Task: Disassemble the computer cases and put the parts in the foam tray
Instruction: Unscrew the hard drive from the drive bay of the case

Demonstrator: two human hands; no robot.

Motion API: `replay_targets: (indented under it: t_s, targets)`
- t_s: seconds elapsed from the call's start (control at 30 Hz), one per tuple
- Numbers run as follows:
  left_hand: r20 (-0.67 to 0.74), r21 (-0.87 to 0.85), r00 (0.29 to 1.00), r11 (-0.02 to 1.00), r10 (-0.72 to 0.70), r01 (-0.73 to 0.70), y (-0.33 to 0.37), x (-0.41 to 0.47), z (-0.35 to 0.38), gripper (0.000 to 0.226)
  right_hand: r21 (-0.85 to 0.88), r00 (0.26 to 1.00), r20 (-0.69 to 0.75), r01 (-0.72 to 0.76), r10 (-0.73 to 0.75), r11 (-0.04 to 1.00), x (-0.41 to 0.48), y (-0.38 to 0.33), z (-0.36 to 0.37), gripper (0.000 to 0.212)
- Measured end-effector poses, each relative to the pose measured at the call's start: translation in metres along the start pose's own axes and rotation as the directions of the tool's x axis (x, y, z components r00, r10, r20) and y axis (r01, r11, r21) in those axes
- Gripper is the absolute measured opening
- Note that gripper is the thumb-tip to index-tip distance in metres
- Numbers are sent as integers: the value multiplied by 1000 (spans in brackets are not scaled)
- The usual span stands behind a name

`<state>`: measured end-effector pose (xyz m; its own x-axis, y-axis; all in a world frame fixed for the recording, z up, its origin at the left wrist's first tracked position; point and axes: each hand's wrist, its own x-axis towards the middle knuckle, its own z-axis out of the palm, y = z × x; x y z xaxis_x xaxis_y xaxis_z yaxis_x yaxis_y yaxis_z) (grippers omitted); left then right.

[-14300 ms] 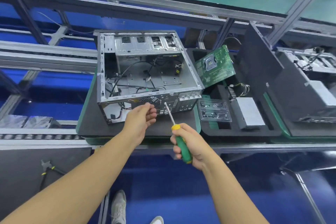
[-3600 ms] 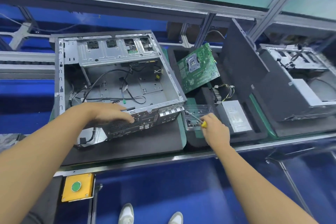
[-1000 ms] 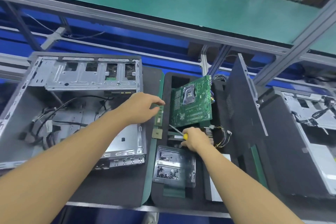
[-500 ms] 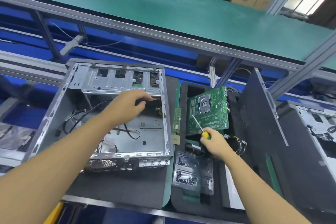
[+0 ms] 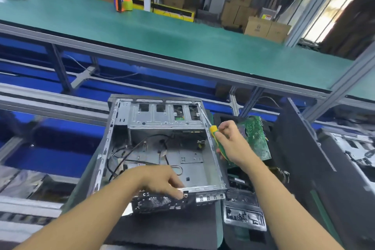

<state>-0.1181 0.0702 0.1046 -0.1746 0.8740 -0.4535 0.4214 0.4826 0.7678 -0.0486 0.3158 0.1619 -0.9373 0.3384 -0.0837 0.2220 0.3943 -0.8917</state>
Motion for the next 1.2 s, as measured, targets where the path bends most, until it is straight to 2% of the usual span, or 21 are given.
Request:
replay_targets:
  t_s: [0.17,0.3,0.33,0.4,0.47,0.5,0.57,0.63,0.77,0.9,1.0,1.2]
  targets:
    - [137,83,987,994,-82,71,-3,-15,-8,27,47,995,-30,-91,92,995,6,-6,18,12]
    - [145,-25,981,991,-129,134,-9,-23,-14,29,-39,995,10,-101,102,994,11,-15,25,12]
    - [98,-77,988,989,-122,129,-9,-21,-20,29,-55,997,-4,-82,82,995,12,-18,25,13]
    - [-167,-41,983,997,-76,70,-8,-16,-38,25,-45,998,-50,-34,32,998,16,-24,23,17]
    - [-501,88,865,992,-36,92,-10,-7,-58,17,-20,995,-88,36,-37,999,23,-29,20,21]
    - [-613,96,789,988,-35,118,-11,-2,-66,15,-19,991,-107,77,-79,997,28,-32,19,22]
    - [-736,34,674,990,-68,137,-15,11,-78,18,-37,975,-147,161,-165,986,39,-39,21,21]
    - [-792,-20,600,987,-112,158,-16,23,-88,25,-58,958,-161,233,-239,971,52,-47,27,21]
    - [-848,-18,509,968,-148,252,-22,45,-103,39,-131,942,-107,304,-318,944,80,-63,41,26]
    - [-853,-75,489,971,-181,229,-30,63,-113,36,-159,943,-45,320,-331,934,99,-74,54,31]
    - [-847,-23,508,967,-154,255,-34,74,-119,29,-184,952,-8,300,-307,936,110,-73,61,29]
    - [-850,-9,506,963,-149,269,-40,83,-129,19,-236,959,-26,269,-283,934,124,-71,62,29]
